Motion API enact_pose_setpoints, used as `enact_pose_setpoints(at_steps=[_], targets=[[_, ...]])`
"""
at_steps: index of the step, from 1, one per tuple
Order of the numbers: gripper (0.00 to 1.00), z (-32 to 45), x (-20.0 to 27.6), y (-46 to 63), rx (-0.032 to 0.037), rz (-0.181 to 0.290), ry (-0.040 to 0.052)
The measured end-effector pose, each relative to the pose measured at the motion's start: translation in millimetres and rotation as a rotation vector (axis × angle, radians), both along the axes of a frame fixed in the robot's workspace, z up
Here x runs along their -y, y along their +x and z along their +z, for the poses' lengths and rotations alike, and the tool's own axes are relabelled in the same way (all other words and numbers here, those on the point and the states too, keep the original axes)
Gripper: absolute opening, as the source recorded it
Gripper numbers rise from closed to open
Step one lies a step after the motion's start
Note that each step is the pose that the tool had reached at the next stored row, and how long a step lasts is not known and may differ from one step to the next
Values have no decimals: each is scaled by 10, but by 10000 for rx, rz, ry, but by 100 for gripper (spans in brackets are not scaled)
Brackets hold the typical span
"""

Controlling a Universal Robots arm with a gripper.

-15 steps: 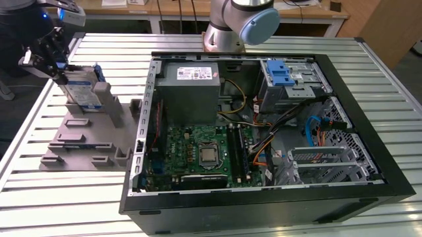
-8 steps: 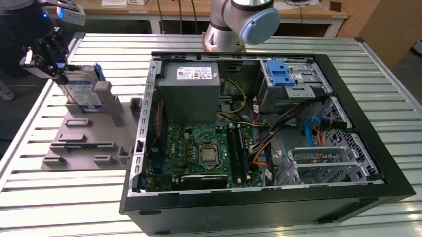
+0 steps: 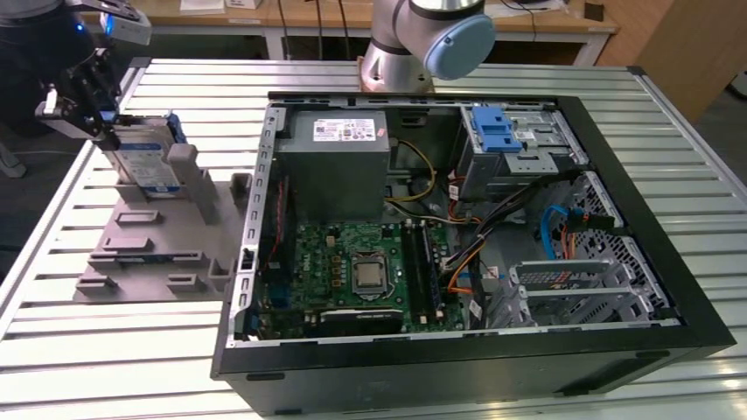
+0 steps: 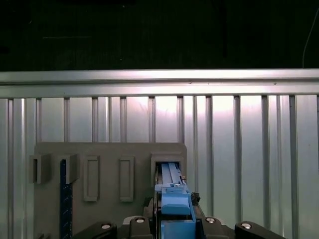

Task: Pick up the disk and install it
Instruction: 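Pick up the disk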

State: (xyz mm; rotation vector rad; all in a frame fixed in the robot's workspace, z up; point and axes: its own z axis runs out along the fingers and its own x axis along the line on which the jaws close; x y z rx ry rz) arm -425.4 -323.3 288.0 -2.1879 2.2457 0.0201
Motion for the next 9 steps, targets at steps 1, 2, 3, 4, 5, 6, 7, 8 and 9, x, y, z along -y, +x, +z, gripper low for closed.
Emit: enact_pose_setpoints(at_steps=[1, 2, 3, 4, 5, 6, 7, 8, 9], targets=[[37, 0, 0, 0, 0, 1, 0], [38, 0, 0, 0, 0, 1, 0], [38, 0, 0, 0, 0, 1, 0], [45, 0, 0, 0, 0, 1, 0], [45, 0, 0, 0, 0, 1, 0], [45, 0, 0, 0, 1, 1, 0], [45, 0, 0, 0, 1, 1, 1], [43, 0, 0, 0, 1, 1, 0], [37, 2, 0, 0, 1, 1, 0]])
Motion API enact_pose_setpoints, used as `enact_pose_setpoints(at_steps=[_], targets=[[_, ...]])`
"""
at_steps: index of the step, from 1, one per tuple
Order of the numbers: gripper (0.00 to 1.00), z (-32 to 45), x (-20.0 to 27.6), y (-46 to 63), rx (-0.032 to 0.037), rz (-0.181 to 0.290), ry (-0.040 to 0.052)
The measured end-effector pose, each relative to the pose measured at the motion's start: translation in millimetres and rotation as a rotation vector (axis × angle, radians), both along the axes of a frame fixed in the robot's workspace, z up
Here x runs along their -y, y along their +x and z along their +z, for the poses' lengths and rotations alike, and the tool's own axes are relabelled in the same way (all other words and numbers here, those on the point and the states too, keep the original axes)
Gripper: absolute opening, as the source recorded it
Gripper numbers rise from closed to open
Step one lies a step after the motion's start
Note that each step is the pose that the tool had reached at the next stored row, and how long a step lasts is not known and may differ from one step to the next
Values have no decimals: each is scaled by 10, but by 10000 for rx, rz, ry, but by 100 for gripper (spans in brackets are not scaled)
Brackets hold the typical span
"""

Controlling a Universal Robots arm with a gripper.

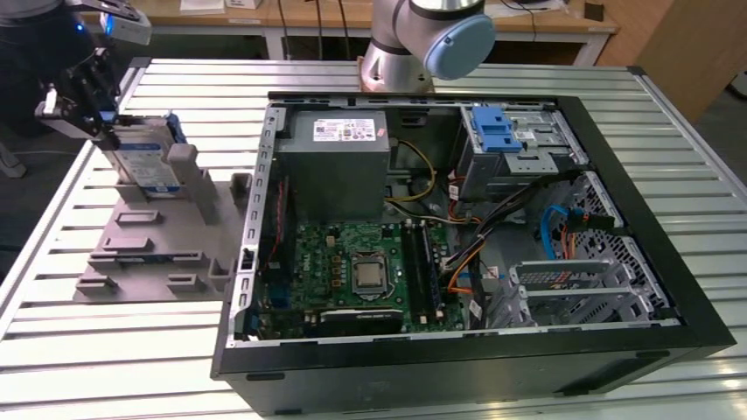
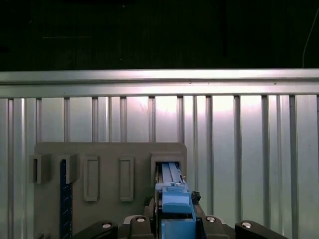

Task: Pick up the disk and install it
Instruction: 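Pick up the disk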

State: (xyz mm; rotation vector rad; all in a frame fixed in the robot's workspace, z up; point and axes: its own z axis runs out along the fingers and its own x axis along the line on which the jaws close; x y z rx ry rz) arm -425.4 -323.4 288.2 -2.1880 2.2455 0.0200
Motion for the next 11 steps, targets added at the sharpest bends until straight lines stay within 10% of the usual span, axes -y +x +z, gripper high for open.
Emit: enact_pose_setpoints(at_steps=[11], targets=[[36, 156, 0, 0, 0, -1, 0]])
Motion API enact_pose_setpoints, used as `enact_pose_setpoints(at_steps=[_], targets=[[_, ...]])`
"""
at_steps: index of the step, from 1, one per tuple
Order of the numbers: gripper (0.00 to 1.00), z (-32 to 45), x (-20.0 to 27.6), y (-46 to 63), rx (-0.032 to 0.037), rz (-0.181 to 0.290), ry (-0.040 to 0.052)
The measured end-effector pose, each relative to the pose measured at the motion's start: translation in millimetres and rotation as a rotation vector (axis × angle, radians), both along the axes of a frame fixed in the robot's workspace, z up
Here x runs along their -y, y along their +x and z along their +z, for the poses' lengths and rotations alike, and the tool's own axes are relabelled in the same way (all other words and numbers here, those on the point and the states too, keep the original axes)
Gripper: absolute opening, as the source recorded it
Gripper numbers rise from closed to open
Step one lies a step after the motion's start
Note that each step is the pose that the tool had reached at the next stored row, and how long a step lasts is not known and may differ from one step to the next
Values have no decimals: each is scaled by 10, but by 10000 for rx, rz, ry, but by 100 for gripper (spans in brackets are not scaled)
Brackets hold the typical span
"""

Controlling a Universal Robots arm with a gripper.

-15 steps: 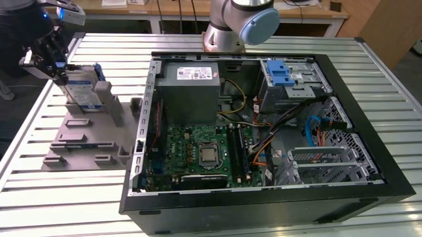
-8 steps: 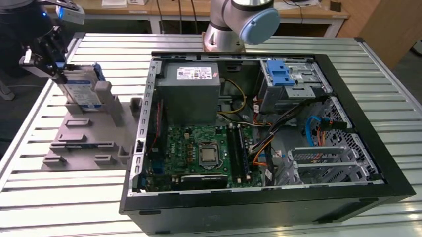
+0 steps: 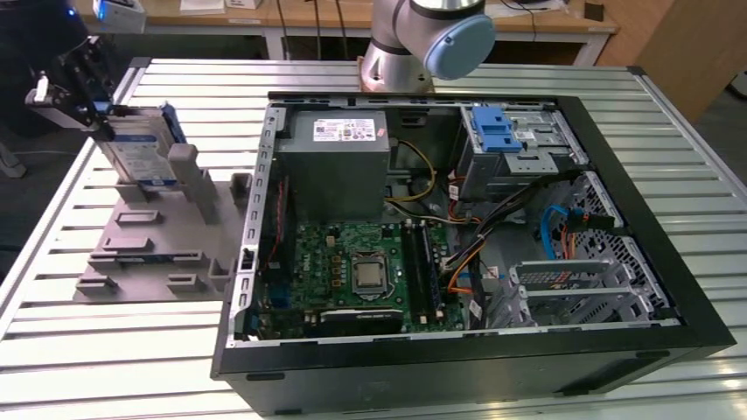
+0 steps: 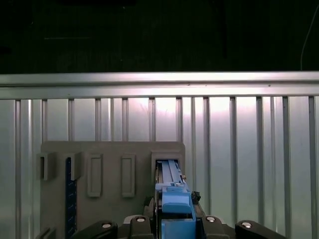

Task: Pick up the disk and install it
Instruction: 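Pick up the disk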

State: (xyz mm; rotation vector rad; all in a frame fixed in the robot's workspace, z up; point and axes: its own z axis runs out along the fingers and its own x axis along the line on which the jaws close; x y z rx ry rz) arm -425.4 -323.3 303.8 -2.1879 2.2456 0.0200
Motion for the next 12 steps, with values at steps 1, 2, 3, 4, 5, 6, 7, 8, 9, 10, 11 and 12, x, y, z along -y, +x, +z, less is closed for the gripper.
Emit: enact_pose_setpoints(at_steps=[1, 2, 3, 4, 5, 6, 7, 8, 9, 10, 11, 12], targets=[[36, 14, 0, 0, 0, 0, 0], [36, 26, 0, 0, 0, 0, 0], [36, 36, 0, 0, -1, 1, 0], [36, 45, 0, 0, 1, 1, 0], [36, 55, 0, 0, 1, 1, 1], [36, 68, 0, 0, 0, 0, 0], [36, 79, 0, 0, 0, 0, 0], [36, 91, 0, 0, -1, 1, 0], [36, 101, 0, 0, 0, 1, 1], [36, 112, 0, 0, 0, 0, 0], [36, 126, 0, 0, 0, 1, 0], [36, 145, 0, 0, 0, 0, 0]])
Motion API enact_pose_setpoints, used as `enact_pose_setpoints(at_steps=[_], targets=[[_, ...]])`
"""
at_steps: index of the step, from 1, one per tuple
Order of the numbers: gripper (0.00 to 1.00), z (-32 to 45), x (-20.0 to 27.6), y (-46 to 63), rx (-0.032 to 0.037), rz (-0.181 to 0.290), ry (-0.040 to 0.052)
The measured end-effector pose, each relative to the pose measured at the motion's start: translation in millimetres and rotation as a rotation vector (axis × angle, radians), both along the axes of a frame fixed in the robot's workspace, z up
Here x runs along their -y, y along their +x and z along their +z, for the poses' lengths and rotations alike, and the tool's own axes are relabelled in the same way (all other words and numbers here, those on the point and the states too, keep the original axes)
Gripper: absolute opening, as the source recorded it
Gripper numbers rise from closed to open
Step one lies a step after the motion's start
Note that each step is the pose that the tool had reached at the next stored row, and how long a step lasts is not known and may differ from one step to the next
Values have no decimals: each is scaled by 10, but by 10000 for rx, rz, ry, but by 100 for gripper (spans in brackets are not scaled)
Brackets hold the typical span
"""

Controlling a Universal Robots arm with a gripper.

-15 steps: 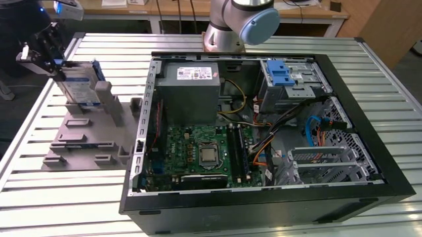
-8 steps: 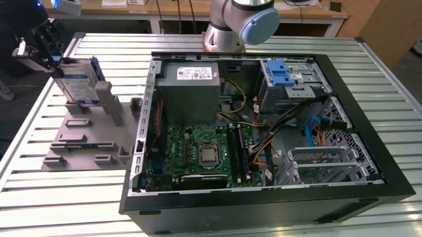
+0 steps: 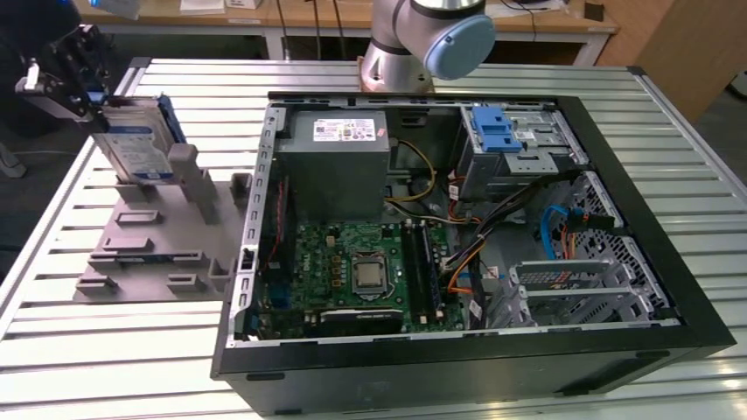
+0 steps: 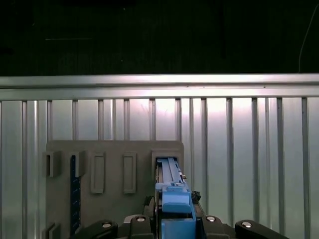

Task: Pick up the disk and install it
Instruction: 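Pick up the disk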

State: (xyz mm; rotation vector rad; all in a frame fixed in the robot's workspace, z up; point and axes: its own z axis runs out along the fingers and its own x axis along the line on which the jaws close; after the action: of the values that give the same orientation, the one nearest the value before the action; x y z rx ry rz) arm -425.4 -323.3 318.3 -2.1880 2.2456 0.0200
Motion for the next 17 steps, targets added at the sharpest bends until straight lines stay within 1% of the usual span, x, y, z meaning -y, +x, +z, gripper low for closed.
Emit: enact_pose_setpoints(at_steps=[17], targets=[[36, 249, -1, 0, 0, 0, 0]])
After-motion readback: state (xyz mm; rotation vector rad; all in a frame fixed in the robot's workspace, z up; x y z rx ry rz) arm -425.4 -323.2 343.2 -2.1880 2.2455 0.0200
